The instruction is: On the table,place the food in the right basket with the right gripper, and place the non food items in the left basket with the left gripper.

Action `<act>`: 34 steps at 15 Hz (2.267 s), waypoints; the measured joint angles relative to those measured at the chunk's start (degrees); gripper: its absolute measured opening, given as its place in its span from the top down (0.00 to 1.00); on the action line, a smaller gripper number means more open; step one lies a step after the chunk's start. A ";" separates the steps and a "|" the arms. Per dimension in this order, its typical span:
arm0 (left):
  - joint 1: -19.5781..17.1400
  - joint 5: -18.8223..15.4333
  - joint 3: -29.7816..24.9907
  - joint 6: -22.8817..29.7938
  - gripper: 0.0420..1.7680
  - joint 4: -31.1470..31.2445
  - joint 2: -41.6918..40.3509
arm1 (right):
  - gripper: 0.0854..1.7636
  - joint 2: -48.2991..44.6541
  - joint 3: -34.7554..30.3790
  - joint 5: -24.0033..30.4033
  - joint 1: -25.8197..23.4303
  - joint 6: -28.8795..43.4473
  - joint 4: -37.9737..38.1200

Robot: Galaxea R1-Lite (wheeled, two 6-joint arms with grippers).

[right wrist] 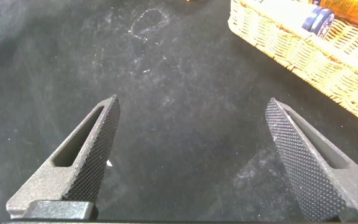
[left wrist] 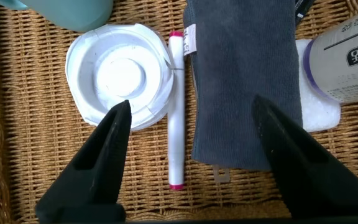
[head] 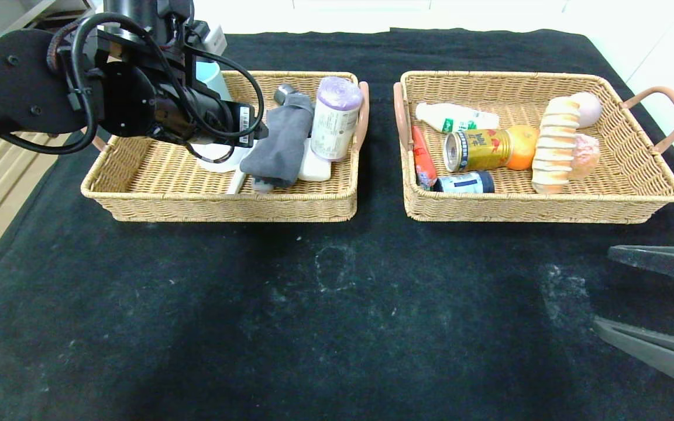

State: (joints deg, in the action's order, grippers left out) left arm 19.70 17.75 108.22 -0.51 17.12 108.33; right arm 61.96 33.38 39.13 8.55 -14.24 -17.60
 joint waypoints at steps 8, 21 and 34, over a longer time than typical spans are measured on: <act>2.29 0.11 -2.43 0.54 0.09 -0.15 -1.41 | 0.03 0.13 0.02 -0.02 -0.06 0.00 -0.02; 15.82 0.44 -44.80 2.24 0.04 -8.77 -35.17 | 0.03 -7.83 -0.50 -2.36 -1.77 1.84 4.35; -2.10 -16.07 -58.55 -0.39 0.04 5.84 -74.23 | 0.03 -43.56 1.73 -15.71 -11.26 6.47 45.69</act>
State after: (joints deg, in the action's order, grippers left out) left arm 17.60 1.68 49.66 -0.90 22.95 34.10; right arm 18.41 35.11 23.42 -2.72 -7.77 28.09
